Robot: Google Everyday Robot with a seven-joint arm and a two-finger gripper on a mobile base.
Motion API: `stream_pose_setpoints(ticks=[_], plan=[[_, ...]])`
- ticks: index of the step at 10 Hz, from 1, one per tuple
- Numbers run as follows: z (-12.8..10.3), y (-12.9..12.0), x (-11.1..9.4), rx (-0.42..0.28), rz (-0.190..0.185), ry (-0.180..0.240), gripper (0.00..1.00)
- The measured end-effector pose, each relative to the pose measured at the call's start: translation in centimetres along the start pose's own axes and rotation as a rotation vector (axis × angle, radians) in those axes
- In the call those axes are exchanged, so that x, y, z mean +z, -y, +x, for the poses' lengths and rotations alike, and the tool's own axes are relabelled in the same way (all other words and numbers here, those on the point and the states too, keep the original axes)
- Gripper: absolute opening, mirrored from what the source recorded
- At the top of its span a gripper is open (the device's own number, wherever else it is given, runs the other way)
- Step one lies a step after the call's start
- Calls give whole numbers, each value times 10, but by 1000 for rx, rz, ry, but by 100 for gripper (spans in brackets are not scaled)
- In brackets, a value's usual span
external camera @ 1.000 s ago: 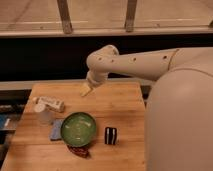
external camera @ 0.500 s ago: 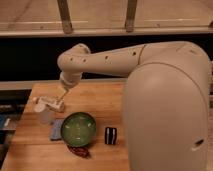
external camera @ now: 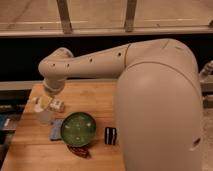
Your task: Place the ceramic cup over the eraser
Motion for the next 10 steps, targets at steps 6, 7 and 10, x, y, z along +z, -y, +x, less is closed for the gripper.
stream_pose_setpoints(ticks=[6, 7, 10], plan=[[-4, -8, 9, -63, -27, -28, 80], [-15, -14, 17, -87, -41, -27, 80], [-35, -22, 40, -135, -79, -24, 80]])
